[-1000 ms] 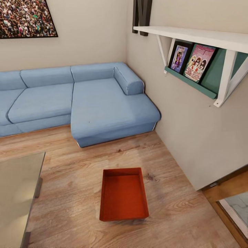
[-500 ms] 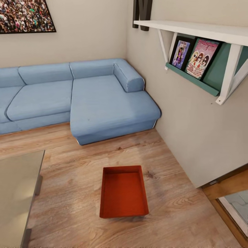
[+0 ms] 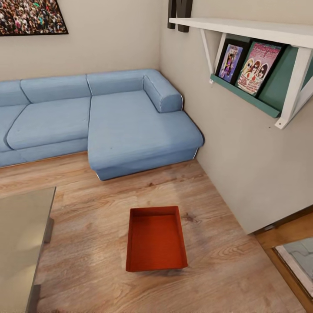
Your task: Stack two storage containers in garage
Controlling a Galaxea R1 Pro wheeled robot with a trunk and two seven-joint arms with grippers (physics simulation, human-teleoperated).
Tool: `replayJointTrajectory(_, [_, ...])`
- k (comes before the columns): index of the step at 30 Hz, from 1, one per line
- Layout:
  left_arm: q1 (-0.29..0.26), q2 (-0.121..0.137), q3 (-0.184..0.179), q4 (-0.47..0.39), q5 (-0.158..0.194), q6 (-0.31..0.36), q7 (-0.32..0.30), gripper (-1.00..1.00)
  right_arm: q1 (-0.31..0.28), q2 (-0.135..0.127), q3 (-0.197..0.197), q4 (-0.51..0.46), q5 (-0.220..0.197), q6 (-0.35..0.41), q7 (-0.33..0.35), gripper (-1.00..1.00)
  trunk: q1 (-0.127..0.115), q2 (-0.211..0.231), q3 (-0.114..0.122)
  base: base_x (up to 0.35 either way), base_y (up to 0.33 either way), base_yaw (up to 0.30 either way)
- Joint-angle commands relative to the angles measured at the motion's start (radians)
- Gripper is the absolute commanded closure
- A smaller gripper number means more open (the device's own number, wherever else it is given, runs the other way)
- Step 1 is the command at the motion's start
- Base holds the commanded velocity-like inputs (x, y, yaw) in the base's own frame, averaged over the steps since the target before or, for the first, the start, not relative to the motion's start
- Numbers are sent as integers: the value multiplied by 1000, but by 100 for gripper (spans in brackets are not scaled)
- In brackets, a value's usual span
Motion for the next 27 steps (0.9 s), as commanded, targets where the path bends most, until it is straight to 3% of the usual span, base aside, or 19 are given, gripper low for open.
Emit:
replayJointTrajectory(1, [0,0,-2,-1,8,3,-4,-100,-1,1,8,2,-8,-5,0,-100,0,0,-2,0,0,0])
replayJointTrajectory(10, [0,0,-2,-1,8,3,-4,-100,-1,1,8,2,-8,-7,0,-100,0,0,-14,0,0,0])
replayJointTrajectory(27, [0,1,-2,-1,8,3,-4,-100,-1,3,8,2,-6,-3,0,-100,0,0,-16,0,0,0])
